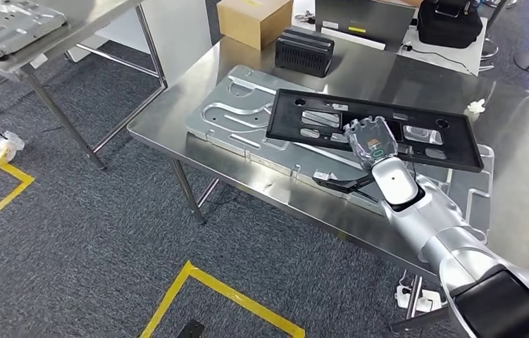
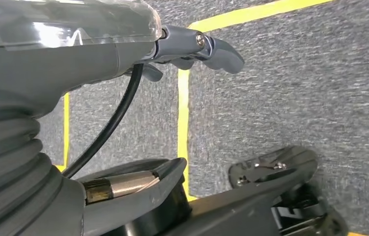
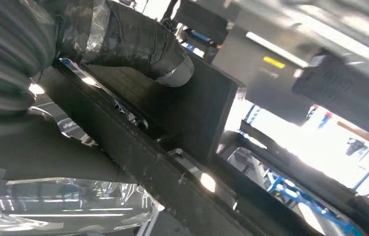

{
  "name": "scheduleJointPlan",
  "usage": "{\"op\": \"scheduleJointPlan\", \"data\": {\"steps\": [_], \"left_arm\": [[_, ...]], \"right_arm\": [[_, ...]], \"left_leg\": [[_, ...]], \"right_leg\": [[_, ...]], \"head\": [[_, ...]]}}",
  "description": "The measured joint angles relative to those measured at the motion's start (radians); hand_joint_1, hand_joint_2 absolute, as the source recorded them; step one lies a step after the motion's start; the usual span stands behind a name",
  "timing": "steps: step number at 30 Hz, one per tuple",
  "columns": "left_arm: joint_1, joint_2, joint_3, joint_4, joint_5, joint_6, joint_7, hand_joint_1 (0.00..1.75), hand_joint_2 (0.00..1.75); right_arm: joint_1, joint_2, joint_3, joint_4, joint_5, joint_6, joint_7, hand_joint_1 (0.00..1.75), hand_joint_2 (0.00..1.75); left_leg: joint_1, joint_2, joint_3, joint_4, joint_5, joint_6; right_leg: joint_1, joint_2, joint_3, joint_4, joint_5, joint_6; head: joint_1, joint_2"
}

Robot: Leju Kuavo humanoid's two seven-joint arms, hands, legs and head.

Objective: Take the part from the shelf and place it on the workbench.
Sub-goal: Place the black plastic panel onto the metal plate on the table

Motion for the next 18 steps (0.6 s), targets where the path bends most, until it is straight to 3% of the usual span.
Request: {"op": "scheduleJointPlan", "data": {"steps": [2,4,7,8,9,10,12,13,14,16,18], "left_arm": [[0.002,0.0,0.0,0.0,0.0,0.0,0.0,0.0,1.75],[0.001,0.0,0.0,0.0,-0.001,0.0,0.0,0.0,1.75],[-0.002,0.0,0.0,0.0,-0.001,0.0,0.0,0.0,1.75],[-0.001,0.0,0.0,0.0,-0.001,0.0,0.0,0.0,1.75],[0.001,0.0,0.0,0.0,-0.002,0.0,0.0,0.0,1.75],[0.002,0.0,0.0,0.0,-0.002,0.0,0.0,0.0,1.75],[0.003,0.0,0.0,0.0,-0.004,0.0,0.0,0.0,1.75],[0.002,0.0,0.0,0.0,-0.004,0.0,0.0,0.0,1.75],[0.001,0.0,0.0,0.0,-0.004,0.0,0.0,0.0,1.75],[0.001,-0.001,0.0,0.0,-0.005,0.0,0.001,0.0,1.75],[0.001,-0.001,0.0,0.0,-0.006,0.0,0.001,0.0,1.75]], "right_arm": [[0.002,0.0,-0.002,0.0,-0.001,-0.002,0.0,1.75,1.75],[0.0,-0.001,-0.004,-0.001,-0.003,-0.002,0.001,1.75,1.75],[0.002,-0.003,-0.005,0.0,-0.004,-0.005,0.002,1.75,1.75],[0.007,-0.004,-0.005,0.002,-0.004,-0.005,0.002,1.75,1.75],[0.011,-0.005,-0.005,0.003,-0.004,-0.005,0.002,1.75,1.75],[0.013,-0.006,-0.005,0.004,-0.004,-0.005,0.002,1.75,1.75],[0.012,-0.006,-0.006,0.004,-0.004,-0.005,0.002,1.75,1.75],[0.01,-0.006,-0.007,0.004,-0.004,-0.005,0.003,1.75,1.75],[0.009,-0.006,-0.008,0.004,-0.004,-0.005,0.003,1.75,1.75],[0.008,-0.006,-0.01,0.004,-0.004,-0.005,0.003,1.75,1.75],[0.007,-0.006,-0.012,0.004,-0.004,-0.005,0.003,1.75,1.75]], "left_leg": [[0.001,0.0,0.006,-0.01,-0.004,0.012],[0.004,0.0,0.02,-0.023,-0.006,0.025],[0.002,0.0,0.036,-0.028,-0.017,0.04],[0.002,-0.001,0.042,-0.027,-0.022,0.041],[0.001,-0.002,0.048,-0.025,-0.028,0.041],[0.001,-0.003,0.054,-0.022,-0.035,0.04],[0.0,-0.004,0.066,-0.014,-0.051,0.034],[-0.001,-0.005,0.069,-0.01,-0.058,0.03],[-0.003,-0.005,0.071,-0.008,-0.063,0.026],[-0.005,-0.004,0.07,-0.009,-0.067,0.017],[-0.004,-0.003,0.072,-0.004,-0.079,0.007]], "right_leg": [[-0.002,-0.001,0.002,-0.003,-0.005,0.011],[-0.004,-0.003,-0.013,0.037,-0.03,0.019],[-0.005,-0.004,-0.117,0.223,-0.096,0.024],[-0.005,-0.004,-0.149,0.27,-0.1,0.025],[-0.005,-0.004,-0.165,0.278,-0.082,0.026],[-0.005,-0.004,-0.161,0.247,-0.046,0.025],[-0.003,-0.005,-0.117,0.121,0.04,0.018],[0.0,-0.005,-0.094,0.065,0.062,0.013],[0.003,-0.006,-0.08,0.031,0.069,0.008],[0.007,-0.006,-0.072,0.013,0.059,-0.001],[0.001,-0.006,-0.063,0.006,0.057,-0.009]], "head": [[0.0,0.0],[0.001,0.0],[0.002,0.0],[0.002,0.0],[0.002,0.0],[0.002,0.0],[0.002,0.0],[0.002,0.0],[0.002,0.0],[0.002,0.0],[0.002,0.0]]}}
